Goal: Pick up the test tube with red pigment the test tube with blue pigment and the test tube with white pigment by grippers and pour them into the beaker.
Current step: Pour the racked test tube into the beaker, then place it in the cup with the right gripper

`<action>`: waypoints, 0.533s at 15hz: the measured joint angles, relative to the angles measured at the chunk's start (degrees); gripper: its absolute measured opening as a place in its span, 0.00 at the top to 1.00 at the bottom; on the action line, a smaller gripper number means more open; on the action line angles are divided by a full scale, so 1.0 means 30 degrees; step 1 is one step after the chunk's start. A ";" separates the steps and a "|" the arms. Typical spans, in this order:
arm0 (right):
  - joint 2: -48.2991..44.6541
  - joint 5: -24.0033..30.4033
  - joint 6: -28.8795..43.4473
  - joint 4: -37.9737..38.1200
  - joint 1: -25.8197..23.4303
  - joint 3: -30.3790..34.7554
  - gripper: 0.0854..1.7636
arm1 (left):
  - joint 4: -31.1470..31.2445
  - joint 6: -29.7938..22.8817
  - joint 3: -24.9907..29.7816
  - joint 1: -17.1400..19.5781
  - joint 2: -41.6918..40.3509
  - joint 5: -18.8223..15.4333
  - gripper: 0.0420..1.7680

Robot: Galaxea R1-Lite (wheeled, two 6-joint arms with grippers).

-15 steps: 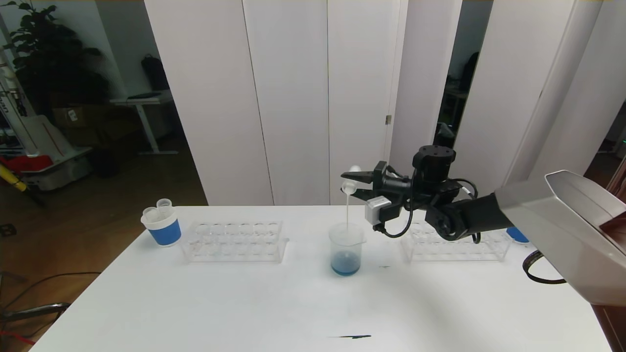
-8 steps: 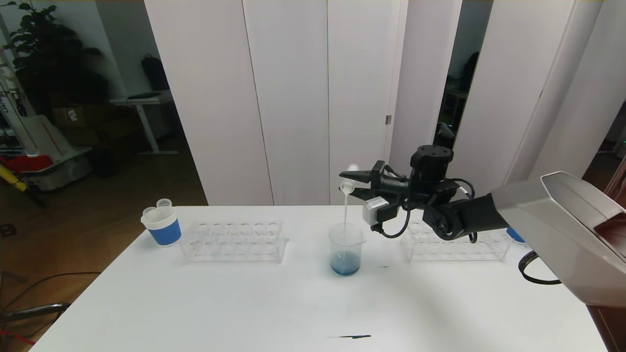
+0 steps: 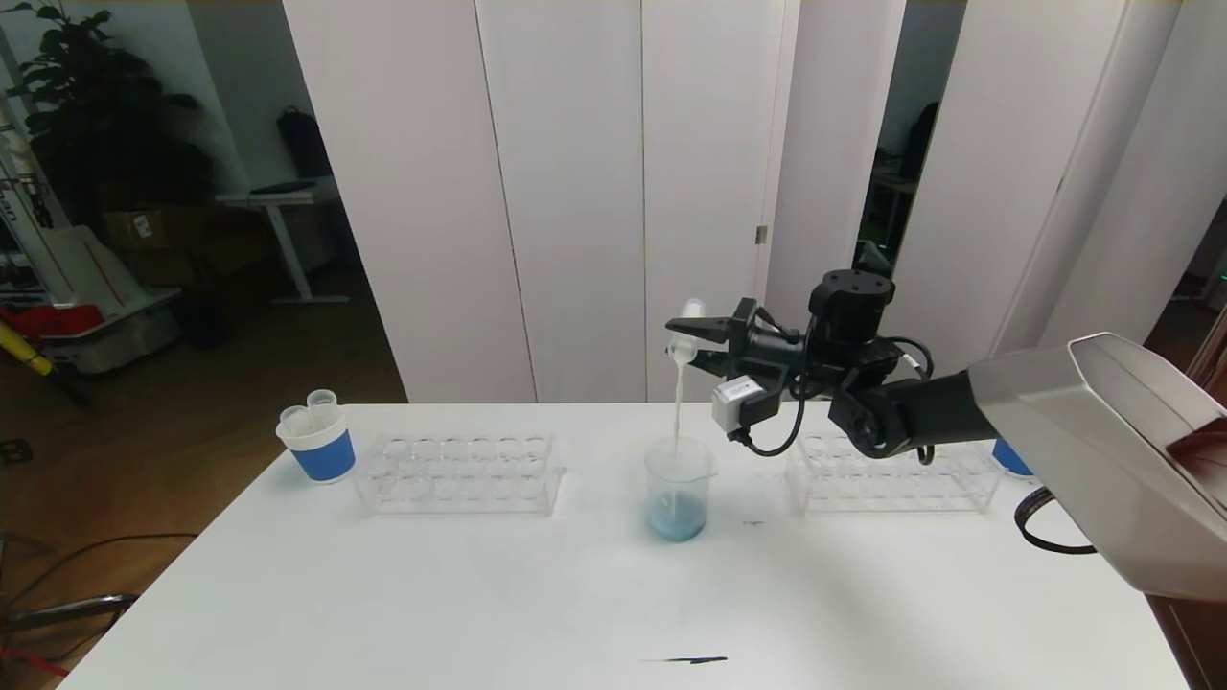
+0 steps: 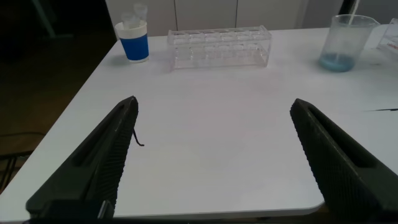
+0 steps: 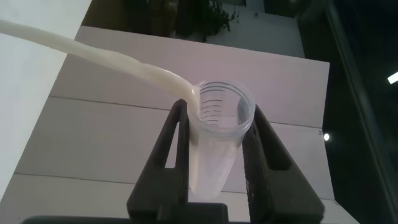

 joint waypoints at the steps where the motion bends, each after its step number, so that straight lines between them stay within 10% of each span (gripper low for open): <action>1: 0.0008 0.0012 -0.0130 0.0000 0.0000 -0.0057 0.71 | 0.0000 0.0000 0.0000 0.0000 0.0000 0.0008 0.01; 8: 0.0167 0.0195 -0.1398 0.0020 -0.0012 -0.0809 0.71 | 0.0000 0.0000 0.0000 -0.0008 0.0000 0.0008 0.01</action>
